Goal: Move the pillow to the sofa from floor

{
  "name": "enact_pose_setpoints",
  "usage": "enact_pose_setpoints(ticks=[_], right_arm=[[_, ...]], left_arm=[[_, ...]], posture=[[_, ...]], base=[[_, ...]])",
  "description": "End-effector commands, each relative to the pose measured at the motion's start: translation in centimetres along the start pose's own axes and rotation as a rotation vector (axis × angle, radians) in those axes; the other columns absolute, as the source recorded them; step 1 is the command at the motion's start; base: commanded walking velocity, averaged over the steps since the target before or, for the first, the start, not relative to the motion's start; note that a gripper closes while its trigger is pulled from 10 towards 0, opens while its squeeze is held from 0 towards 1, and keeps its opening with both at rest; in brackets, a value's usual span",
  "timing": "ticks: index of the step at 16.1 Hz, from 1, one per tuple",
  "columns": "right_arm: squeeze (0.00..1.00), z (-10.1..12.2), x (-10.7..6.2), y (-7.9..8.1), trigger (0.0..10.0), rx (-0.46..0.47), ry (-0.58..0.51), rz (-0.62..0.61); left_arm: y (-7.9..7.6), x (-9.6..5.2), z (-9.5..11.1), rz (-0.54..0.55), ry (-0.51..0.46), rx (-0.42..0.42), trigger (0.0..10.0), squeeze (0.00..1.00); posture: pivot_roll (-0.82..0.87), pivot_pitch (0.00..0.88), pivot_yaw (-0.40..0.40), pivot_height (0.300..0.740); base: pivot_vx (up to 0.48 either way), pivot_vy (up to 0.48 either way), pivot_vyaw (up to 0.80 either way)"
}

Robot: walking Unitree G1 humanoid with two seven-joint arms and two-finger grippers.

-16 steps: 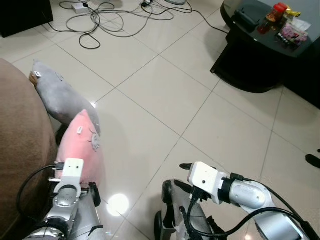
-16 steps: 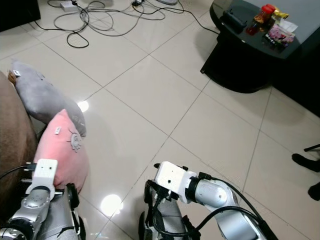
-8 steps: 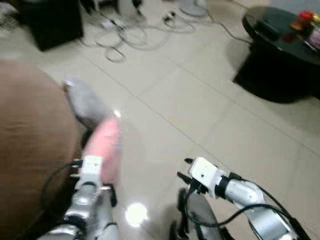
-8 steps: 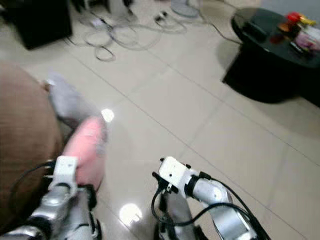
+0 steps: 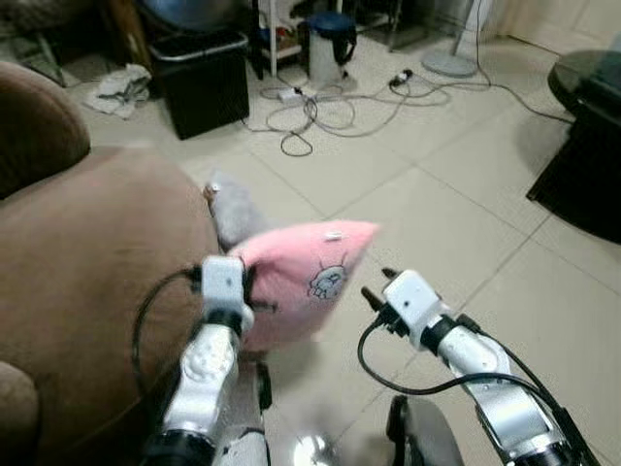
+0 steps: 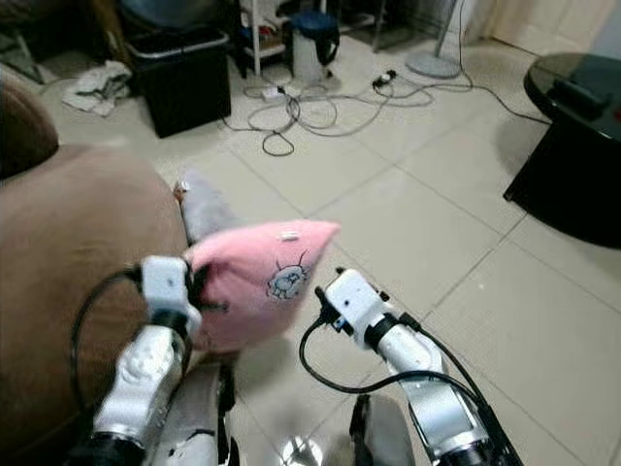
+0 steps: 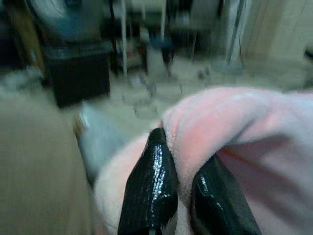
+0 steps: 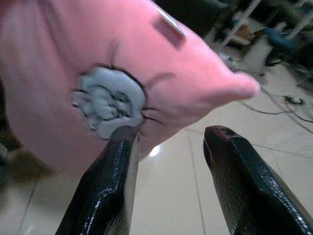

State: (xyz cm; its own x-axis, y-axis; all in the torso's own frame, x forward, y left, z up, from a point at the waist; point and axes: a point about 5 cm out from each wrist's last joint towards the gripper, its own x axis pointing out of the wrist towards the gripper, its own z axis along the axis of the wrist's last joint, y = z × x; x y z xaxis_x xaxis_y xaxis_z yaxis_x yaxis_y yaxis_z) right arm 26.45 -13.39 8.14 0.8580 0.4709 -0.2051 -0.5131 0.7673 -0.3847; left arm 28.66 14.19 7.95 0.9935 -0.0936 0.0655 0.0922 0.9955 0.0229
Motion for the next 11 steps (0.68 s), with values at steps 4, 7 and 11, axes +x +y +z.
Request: enact_pose_setpoints(ticks=[4, 7, 11], right_arm=[[0.0, 1.9, 0.0, -1.9, 10.0, 0.23, -0.077, -0.197], [0.0, 2.7, -0.1, -2.7, 10.0, 0.282, -0.11, -0.268], [0.0, 2.7, 0.3, -2.7, 10.0, 0.293, -0.1, -0.273]], left_arm=[[2.6, -0.2, 3.9, 0.173, -0.065, 0.043, 10.0, 0.0], [2.5, -0.9, 4.2, 0.169, -0.062, 0.029, 10.0, 0.0], [1.5, -0.3, 5.5, 0.113, -0.081, 0.076, 10.0, 0.0]], posture=[[0.11, 0.0, 0.005, 0.584], [0.1, 0.0, 0.008, 0.588], [0.09, 0.0, 0.017, 0.623]], base=[[0.0, 0.0, 0.0], [0.0, 0.0, 0.0], [0.0, 0.0, 0.0]])
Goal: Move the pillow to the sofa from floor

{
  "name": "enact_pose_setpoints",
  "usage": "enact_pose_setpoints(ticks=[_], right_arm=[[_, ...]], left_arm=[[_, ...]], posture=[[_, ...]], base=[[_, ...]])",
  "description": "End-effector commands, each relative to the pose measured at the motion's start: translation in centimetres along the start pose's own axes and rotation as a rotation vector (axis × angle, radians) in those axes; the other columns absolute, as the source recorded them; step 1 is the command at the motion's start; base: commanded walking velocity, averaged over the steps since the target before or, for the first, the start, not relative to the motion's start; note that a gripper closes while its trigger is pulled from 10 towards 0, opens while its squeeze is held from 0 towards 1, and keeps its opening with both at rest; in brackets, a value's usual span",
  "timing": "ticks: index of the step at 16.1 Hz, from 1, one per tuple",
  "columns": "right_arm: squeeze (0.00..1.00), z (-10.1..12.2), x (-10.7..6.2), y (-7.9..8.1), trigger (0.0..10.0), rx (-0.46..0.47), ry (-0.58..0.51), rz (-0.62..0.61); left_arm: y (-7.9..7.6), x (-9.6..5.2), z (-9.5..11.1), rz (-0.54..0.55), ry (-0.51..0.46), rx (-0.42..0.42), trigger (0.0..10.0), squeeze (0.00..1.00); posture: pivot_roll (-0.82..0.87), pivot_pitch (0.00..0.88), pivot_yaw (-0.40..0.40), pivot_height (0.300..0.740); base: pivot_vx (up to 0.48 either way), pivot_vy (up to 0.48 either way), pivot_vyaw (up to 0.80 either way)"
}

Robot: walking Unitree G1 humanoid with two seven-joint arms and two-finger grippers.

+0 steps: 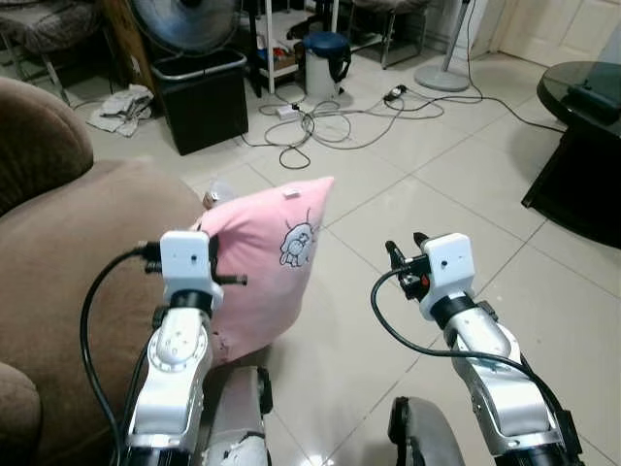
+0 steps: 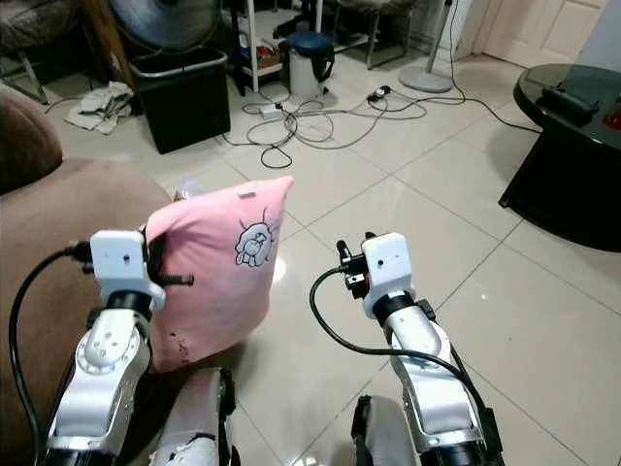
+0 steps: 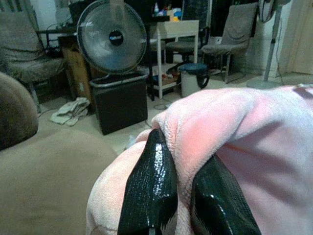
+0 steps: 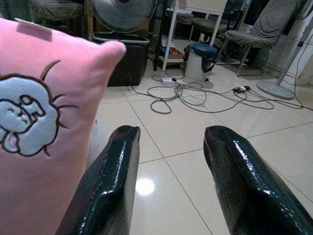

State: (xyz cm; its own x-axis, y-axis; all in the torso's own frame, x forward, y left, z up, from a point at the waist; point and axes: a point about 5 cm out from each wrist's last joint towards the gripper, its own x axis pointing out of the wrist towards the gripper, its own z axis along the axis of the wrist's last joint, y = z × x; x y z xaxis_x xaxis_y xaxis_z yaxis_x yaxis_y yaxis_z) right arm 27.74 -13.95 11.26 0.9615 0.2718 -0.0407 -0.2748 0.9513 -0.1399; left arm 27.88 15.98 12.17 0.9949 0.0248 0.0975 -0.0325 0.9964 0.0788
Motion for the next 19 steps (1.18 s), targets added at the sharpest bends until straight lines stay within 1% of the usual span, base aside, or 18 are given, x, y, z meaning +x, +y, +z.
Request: enact_pose_setpoints(ticks=[1, 3, 9, 10, 12, 16, 19], right_arm=[[0.0, 0.4, 0.3, -0.4, 10.0, 0.004, -0.006, -0.017], [0.0, 0.6, 0.5, -0.7, 10.0, 0.008, -0.01, -0.042], [0.0, 1.5, 1.3, -1.4, 10.0, -0.033, -0.028, -0.048], [0.0, 1.8, 1.5, -1.5, 10.0, -0.037, -0.032, -0.044], [0.0, 2.1, 1.6, -1.6, 10.0, -0.039, -0.037, -0.042], [0.0, 2.6, 1.6, -1.8, 10.0, -0.035, -0.051, -0.054], [0.0, 2.2, 1.4, -2.1, 10.0, -0.028, -0.029, -0.059]], left_arm=[[-0.5, 0.6, 1.3, -0.053, -0.043, -0.017, 10.0, 0.0], [-0.6, 0.7, 1.3, -0.077, -0.036, 0.012, 10.0, 0.0], [-0.9, 0.2, 1.0, -0.082, -0.008, 0.042, 10.0, 0.0], [-0.9, 0.2, 1.0, -0.068, -0.011, 0.034, 10.0, 0.0], [-1.0, 0.1, 1.2, -0.061, -0.028, 0.046, 10.0, 0.0], [-1.2, 0.3, 1.6, -0.077, -0.057, 0.062, 10.0, 0.0], [-1.3, 0.3, 1.5, -0.073, -0.059, 0.057, 10.0, 0.0]], posture=[[0.09, 0.0, 0.017, 0.633], [0.09, 0.0, 0.019, 0.652], [0.12, 0.0, -0.015, 0.706], [0.12, 0.0, -0.018, 0.716], [0.12, 0.0, -0.02, 0.736], [0.1, 0.0, -0.015, 0.74], [0.1, 0.0, -0.013, 0.74]], base=[[0.0, 0.0, 0.0], [0.0, 0.0, 0.0], [0.0, 0.0, 0.0], [0.0, 0.0, 0.0], [0.0, 0.0, 0.0], [0.0, 0.0, 0.0], [0.0, 0.0, 0.0]])
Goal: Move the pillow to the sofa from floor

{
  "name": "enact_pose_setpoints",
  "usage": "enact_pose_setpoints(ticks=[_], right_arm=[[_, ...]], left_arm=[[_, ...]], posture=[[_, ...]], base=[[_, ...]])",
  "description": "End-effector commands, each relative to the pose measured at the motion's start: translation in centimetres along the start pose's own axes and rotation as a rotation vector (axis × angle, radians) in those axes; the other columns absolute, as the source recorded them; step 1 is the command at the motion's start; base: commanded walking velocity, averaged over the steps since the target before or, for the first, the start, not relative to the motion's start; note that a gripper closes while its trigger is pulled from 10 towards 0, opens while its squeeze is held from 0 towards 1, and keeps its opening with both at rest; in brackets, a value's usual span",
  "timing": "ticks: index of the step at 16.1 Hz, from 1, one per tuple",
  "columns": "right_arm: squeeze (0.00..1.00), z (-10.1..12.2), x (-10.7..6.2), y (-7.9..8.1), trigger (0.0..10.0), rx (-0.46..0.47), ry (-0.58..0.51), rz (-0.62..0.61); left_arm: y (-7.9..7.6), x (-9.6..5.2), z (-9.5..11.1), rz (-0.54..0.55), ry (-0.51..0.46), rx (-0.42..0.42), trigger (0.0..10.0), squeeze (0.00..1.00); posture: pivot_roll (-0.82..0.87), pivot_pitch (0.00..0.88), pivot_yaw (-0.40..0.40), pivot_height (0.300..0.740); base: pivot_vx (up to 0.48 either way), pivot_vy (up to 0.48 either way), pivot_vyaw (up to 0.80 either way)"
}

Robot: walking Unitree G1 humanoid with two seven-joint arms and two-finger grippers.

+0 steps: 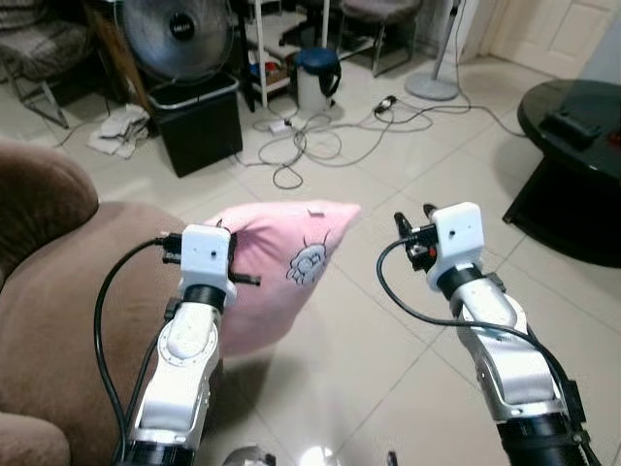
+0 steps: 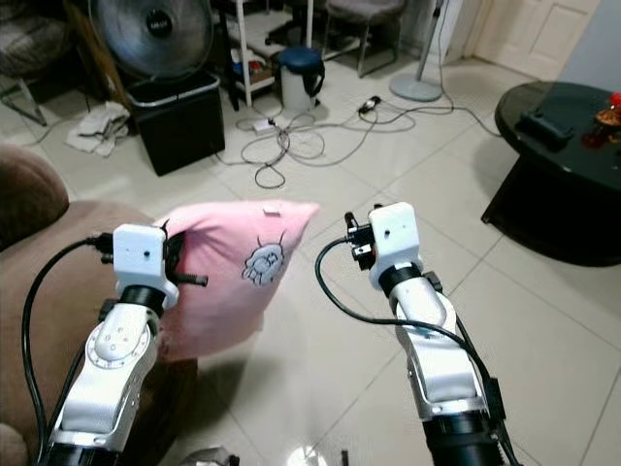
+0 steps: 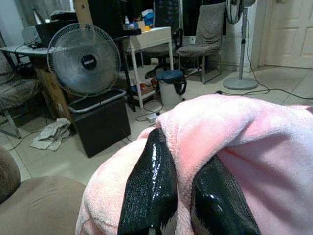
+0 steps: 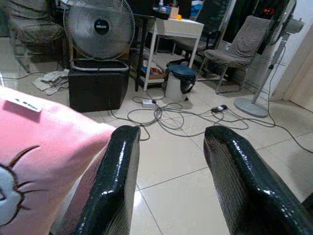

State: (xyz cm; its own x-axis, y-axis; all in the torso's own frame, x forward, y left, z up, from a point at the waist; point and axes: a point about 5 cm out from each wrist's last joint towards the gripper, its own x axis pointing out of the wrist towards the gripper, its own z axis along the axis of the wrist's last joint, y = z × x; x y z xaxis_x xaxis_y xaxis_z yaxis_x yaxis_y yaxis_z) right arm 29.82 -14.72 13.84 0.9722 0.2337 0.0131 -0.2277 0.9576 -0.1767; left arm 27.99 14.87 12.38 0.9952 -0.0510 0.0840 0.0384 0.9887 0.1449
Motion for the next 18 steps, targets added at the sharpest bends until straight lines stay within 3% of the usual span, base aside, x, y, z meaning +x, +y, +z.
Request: enact_pose_setpoints(ticks=[1, 6, 18], right_arm=[[0.0, -0.4, -0.4, -0.4, 10.0, 0.011, 0.024, -0.012], [0.0, -1.4, -0.5, 0.5, 10.0, -0.015, 0.078, 0.032], [0.0, -2.1, -0.9, 0.3, 10.0, -0.008, 0.111, 0.016]], left_arm=[[0.0, 0.1, 1.2, 0.008, -0.062, -0.003, 10.0, 0.0], [0.2, 0.0, 1.0, 0.03, -0.05, -0.001, 10.0, 0.0], [-0.5, 0.1, 0.8, -0.02, -0.015, 0.029, 10.0, 0.0]], posture=[[0.1, 0.0, -0.013, 0.74], [0.11, 0.0, -0.018, 0.74], [0.1, 0.0, -0.011, 0.74]], base=[[0.0, 0.0, 0.0], [0.0, -0.169, 0.0], [0.0, -0.44, 0.8]])
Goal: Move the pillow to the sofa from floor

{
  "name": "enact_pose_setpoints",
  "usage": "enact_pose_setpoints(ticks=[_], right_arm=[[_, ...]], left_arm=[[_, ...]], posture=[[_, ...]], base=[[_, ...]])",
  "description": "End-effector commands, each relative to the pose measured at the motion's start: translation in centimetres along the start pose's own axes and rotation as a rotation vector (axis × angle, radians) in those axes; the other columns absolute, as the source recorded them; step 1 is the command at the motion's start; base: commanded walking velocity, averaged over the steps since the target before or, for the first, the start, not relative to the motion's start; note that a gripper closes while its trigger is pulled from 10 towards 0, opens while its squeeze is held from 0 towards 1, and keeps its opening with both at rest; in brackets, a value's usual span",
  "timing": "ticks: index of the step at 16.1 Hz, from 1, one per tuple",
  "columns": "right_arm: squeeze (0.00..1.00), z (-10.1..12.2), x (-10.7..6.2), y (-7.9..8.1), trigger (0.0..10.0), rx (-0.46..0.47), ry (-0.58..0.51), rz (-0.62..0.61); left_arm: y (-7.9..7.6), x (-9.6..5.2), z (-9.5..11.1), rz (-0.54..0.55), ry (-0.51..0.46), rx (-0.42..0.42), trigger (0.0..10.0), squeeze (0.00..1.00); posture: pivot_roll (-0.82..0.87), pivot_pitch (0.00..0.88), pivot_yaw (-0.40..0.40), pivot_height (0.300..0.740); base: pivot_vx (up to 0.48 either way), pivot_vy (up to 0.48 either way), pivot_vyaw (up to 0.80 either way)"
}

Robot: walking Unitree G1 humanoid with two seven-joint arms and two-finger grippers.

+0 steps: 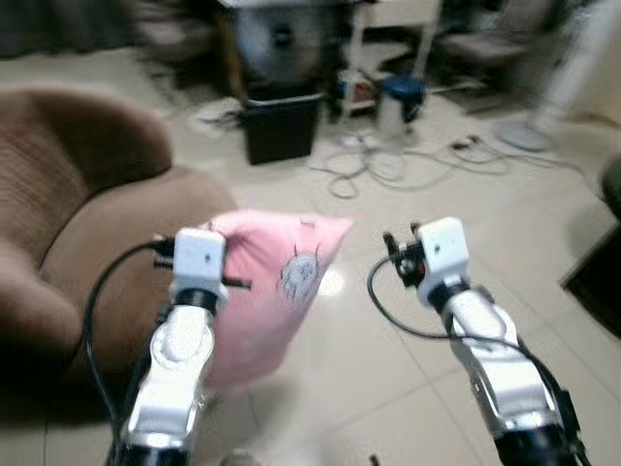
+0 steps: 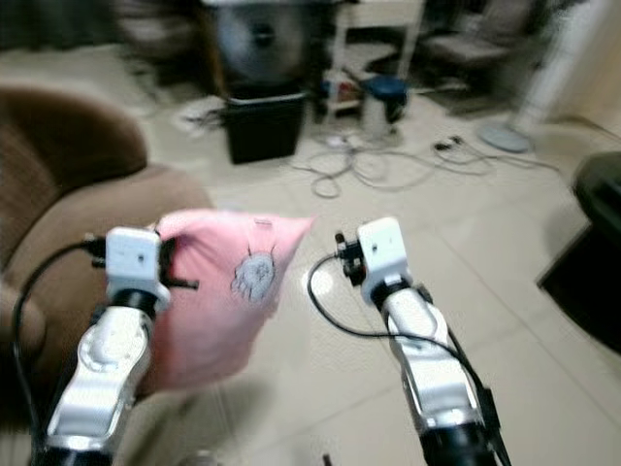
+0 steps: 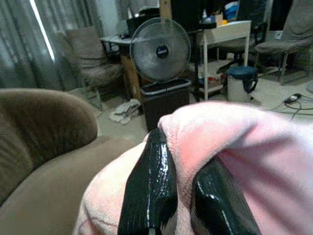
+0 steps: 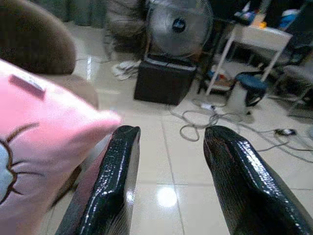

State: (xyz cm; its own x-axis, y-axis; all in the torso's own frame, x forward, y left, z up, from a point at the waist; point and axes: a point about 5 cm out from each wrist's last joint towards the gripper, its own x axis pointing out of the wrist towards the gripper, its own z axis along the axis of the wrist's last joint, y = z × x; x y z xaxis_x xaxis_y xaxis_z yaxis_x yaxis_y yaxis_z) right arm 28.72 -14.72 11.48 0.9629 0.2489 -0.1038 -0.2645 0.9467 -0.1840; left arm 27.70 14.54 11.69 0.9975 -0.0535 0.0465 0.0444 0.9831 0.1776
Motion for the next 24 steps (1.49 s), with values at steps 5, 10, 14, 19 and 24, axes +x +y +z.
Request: enact_pose_setpoints(ticks=[5, 10, 14, 19, 24], right_arm=[[0.0, -0.5, -0.1, -0.5, 10.0, 0.007, 0.037, -0.032], [0.0, -0.9, -0.2, -0.5, 10.0, 0.053, 0.057, -0.047], [0.0, -1.0, -0.3, -0.6, 10.0, 0.054, 0.061, -0.052], [0.0, -0.6, -1.8, -2.4, 10.0, 0.016, 0.051, -0.126], [0.0, 0.8, -4.0, -4.1, 10.0, -0.056, 0.049, -0.185]], left_arm=[[-0.2, 0.3, 1.1, -0.002, -0.039, 0.032, 10.0, 0.0], [-0.4, 0.4, 1.2, -0.053, -0.044, 0.009, 10.0, 0.0], [-0.6, 0.4, 1.4, -0.07, -0.067, 0.003, 10.0, 0.0], [-1.6, 1.3, 1.2, -0.131, -0.066, -0.016, 10.0, 0.0], [-2.7, 2.9, 1.7, -0.174, -0.104, -0.022, 10.0, 0.0]], posture=[[0.1, 0.0, -0.004, 0.74], [0.09, 0.0, -0.005, 0.74], [0.1, 0.0, -0.005, 0.74], [-0.01, 0.0, 0.05, 0.74], [-0.1, 0.0, 0.039, 0.74]], base=[[0.0, 0.288, 0.0], [0.0, 0.0, -0.12], [0.0, 0.0, -0.78], [0.0, 0.0, -0.18], [0.102, 0.0, 0.0]])
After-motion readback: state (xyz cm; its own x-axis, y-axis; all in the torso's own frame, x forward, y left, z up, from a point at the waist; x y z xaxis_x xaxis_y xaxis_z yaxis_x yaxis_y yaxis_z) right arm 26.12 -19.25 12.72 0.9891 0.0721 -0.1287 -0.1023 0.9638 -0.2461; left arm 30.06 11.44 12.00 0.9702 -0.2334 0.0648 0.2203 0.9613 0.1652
